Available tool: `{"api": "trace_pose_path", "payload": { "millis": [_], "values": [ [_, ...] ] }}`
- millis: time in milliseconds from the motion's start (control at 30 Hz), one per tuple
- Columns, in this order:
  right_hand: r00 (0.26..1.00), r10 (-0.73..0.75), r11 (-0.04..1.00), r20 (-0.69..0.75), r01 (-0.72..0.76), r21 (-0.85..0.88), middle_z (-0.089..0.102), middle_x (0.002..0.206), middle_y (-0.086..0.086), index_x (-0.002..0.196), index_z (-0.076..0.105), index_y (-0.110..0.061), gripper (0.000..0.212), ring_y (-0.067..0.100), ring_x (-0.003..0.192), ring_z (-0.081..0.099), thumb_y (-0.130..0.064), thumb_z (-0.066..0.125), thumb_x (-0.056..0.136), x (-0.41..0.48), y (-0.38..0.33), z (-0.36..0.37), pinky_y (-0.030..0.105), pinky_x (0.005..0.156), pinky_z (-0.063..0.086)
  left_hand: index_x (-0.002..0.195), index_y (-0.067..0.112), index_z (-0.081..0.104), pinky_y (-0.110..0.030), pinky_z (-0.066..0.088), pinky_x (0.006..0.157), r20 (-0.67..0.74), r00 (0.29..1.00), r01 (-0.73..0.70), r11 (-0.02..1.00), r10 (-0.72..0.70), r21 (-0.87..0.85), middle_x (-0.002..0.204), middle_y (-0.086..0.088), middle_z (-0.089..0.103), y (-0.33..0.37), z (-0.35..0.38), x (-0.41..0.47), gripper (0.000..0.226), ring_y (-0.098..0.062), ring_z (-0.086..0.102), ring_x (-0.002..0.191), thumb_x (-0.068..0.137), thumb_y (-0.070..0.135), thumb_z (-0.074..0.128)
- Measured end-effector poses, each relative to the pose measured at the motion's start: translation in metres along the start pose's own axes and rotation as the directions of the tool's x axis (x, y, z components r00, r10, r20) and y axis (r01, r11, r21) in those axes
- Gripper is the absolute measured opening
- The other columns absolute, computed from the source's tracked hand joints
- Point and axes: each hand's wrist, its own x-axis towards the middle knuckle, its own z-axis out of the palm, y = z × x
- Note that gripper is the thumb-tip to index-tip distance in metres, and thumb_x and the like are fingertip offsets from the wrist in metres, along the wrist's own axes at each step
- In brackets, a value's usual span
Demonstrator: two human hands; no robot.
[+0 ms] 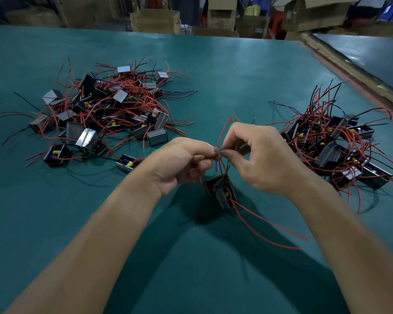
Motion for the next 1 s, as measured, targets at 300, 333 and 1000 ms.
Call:
{"api": "trace_pose_path", "payload": {
  "millis": [300, 333, 1000],
  "values": [
    [0.981, 0.194, 0.964, -0.004, -0.190, 0.188, 0.066, 0.065, -0.001, 0.077, 0.063, -0.020, 0.012, 0.023, 0.061, 0.061, -0.029, 0.065, 0.085, 0.005, 0.004, -0.001, 0.043, 0.065, 0.055, 0.070, 0.017, 0.057, -0.018, 0.027, 0.040, -0.066, 0.977, -0.197, 0.974, 0.205, 0.109, 0.045, 0.004, 0.043, -0.003, 0.004, 0.002, 0.025, -0.009, 0.032, 0.040, 0.096, 0.018, 0.058],
    [0.973, 0.230, 0.955, -0.001, -0.226, 0.191, 0.066, 0.065, 0.000, 0.074, 0.062, -0.021, 0.015, 0.025, 0.062, 0.062, -0.032, 0.061, 0.083, 0.006, 0.005, -0.002, 0.045, 0.066, 0.056, 0.072, 0.016, 0.057, -0.020, 0.028, 0.041, -0.087, 0.971, -0.213, 0.970, 0.224, 0.117, 0.044, 0.004, 0.044, -0.003, 0.004, 0.003, 0.025, -0.010, 0.032, 0.040, 0.096, 0.016, 0.056],
    [0.849, 0.185, 0.982, 0.494, -0.179, -0.061, 0.063, 0.078, -0.005, 0.087, 0.063, -0.026, 0.020, 0.013, 0.073, 0.059, -0.031, 0.077, 0.073, -0.006, -0.015, 0.004, 0.030, 0.069, 0.051, 0.088, 0.013, 0.055, -0.018, 0.035, 0.035, -0.239, 0.904, -0.351, 0.935, 0.354, 0.058, 0.050, -0.002, 0.059, 0.000, 0.006, 0.003, 0.013, -0.014, 0.040, 0.032, 0.096, 0.003, 0.051]
  ]
}}
